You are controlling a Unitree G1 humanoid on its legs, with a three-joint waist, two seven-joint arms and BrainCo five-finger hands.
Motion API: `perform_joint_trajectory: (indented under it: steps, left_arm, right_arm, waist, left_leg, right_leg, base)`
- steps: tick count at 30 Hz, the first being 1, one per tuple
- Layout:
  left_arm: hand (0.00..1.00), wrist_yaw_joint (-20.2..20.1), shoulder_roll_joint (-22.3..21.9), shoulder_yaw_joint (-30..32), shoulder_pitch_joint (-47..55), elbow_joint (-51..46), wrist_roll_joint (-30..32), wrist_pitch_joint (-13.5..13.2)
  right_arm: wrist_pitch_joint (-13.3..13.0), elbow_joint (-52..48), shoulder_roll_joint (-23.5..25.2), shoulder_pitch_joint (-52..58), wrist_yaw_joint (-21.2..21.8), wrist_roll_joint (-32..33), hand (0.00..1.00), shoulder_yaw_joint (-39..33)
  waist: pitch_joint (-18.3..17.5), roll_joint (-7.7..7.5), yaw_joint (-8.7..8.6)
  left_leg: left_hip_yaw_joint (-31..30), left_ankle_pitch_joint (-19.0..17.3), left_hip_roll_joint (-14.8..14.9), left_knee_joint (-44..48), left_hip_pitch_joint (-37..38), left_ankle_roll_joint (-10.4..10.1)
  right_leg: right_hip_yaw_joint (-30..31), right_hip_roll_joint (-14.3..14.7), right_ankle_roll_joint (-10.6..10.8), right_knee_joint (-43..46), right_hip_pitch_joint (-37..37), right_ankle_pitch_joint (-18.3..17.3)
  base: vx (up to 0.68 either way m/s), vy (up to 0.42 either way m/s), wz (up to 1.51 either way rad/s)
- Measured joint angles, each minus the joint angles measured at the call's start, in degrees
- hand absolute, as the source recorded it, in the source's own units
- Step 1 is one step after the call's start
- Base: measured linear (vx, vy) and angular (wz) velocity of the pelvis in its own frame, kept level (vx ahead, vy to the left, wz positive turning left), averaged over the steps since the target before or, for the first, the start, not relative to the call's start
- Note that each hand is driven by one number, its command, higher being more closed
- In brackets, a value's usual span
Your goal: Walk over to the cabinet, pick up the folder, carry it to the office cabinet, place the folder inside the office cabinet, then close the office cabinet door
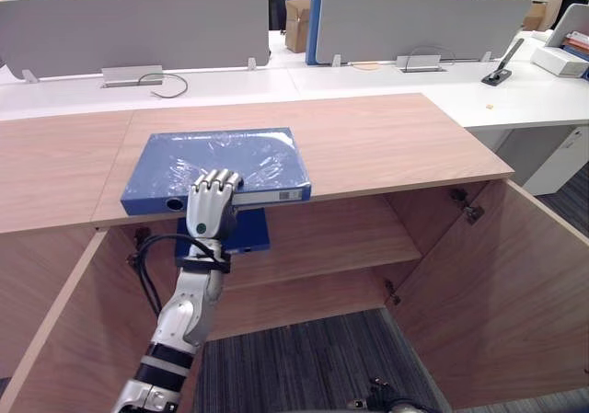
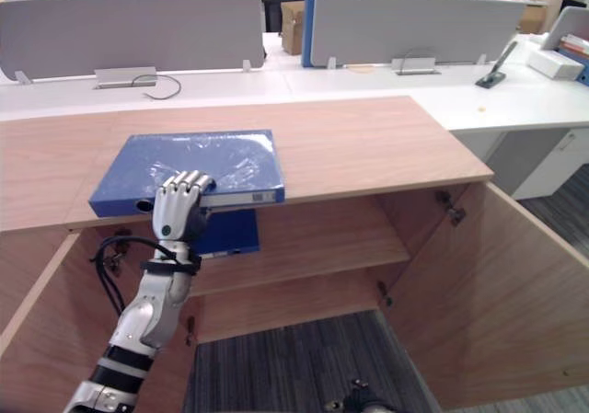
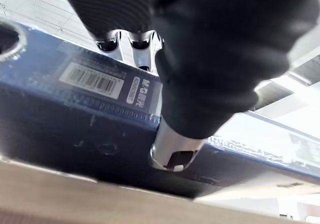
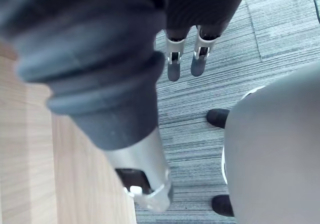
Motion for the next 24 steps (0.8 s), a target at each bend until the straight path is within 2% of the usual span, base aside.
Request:
perform_joint_trajectory:
  steps: [5, 7, 12, 16, 17, 20, 21, 22, 24]
  left_arm:
    - [1.0, 0.0, -2.97, 0.46, 2.15, -12.82, -5.57, 0.18]
    - [1.0, 0.55, -4.92, 0.97, 2.78, -16.89, -9.58, -0.17]
    - [1.0, 1.94, -6.93, 3.35, 2.85, -22.38, -14.27, -0.99]
    - [1.0, 2.23, -6.95, 3.63, 2.91, -25.7, -16.83, -2.25]
    - [1.0, 2.13, -6.95, 3.52, 2.95, -27.61, -20.65, -3.89]
    - [1.0, 0.81, -6.91, 3.22, 2.96, -29.75, -27.0, -6.2]
    - [1.0, -1.2, -6.82, 3.04, 2.96, -31.25, -33.02, -8.36]
    - [1.0, -2.0, -6.76, 2.97, 2.96, -31.74, -36.11, -9.34]
    - [1.0, -5.84, -6.6, 3.06, 2.95, -33.24, -51.89, -13.48]
  right_arm:
    - [-0.06, 1.9, 0.09, -0.08, -0.69, -0.03, 0.0, -2.18]
    - [-0.07, 2.38, 0.02, 0.02, -0.69, -0.03, 0.0, -2.8]
    - [-0.08, 2.87, -0.14, -0.06, -0.67, 0.0, 0.0, -3.33]
    - [-0.09, 3.0, -0.13, 0.02, -0.66, 0.09, 0.0, -4.95]
    - [-0.1, 3.21, -0.17, 0.03, -0.66, 0.13, 0.0, -4.95]
    - [-0.12, 3.47, -0.22, 0.04, -0.66, 0.32, 0.0, -4.98]
    - [-0.12, 3.65, -0.28, 0.05, -0.64, 0.85, 0.0, -5.08]
    - [-0.12, 3.86, -0.34, 0.01, -0.62, 1.18, 0.0, -5.12]
    - [-0.1, 3.99, -0.58, -0.02, -0.44, 1.25, 0.0, -5.15]
  waist:
    - [-0.06, -0.06, 1.03]
    - [-0.01, 0.08, 1.93]
    - [0.25, 1.18, 2.3]
    - [0.27, 1.41, 2.52]
    - [0.26, 1.43, 2.69]
    - [0.19, 1.48, 2.94]
    - [0.16, 1.47, 3.12]
    - [0.14, 1.5, 3.17]
    - [0.05, 1.7, 3.31]
  left_leg:
    - [-0.28, -0.07, 0.03, 0.55, -0.87, 0.05]
    - [-0.24, -0.73, 0.04, 1.58, -0.96, 0.09]
    - [-0.28, -1.27, 0.13, 2.54, -1.01, 0.1]
    - [-0.41, -1.27, 0.09, 2.54, -0.99, 0.09]
    - [-0.44, -1.26, 0.06, 2.54, -0.99, 0.08]
    - [-0.5, -1.26, -0.01, 2.57, -0.97, 0.08]
    - [-0.57, -1.26, -0.07, 2.6, -0.99, 0.08]
    - [-0.57, -1.27, -0.08, 2.62, -0.99, 0.08]
    - [-0.62, -1.33, -0.12, 2.92, -1.01, 0.07]
  right_leg:
    - [0.18, -0.16, 0.02, 0.29, -0.36, 0.03]
    - [0.34, -0.22, 0.01, 0.34, -0.02, 0.01]
    - [0.59, -0.22, 0.0, 1.04, 0.12, -0.22]
    - [0.59, -0.17, -0.04, 2.09, -0.16, -0.89]
    - [0.59, -0.16, -0.03, 2.06, -0.21, -0.9]
    - [0.55, -0.19, -0.03, 2.02, -0.23, -0.9]
    - [0.52, -0.23, -0.02, 2.02, -0.23, -0.9]
    - [0.52, -0.24, -0.02, 2.02, -0.23, -0.9]
    - [0.52, -0.29, -0.03, 2.05, -0.13, -0.9]
  base:
    - [0.0, 0.0, 0.04]
    - [0.0, 0.0, 0.0]
    - [-0.02, 0.009, -0.01]
    - [-0.01, 0.004, 0.0]
    - [0.0, 0.0, 0.0]
    - [0.0, 0.0, 0.0]
    - [0.0, 0.0, 0.0]
    - [0.0, 0.0, 0.0]
    - [0.0, 0.0, 0.0]
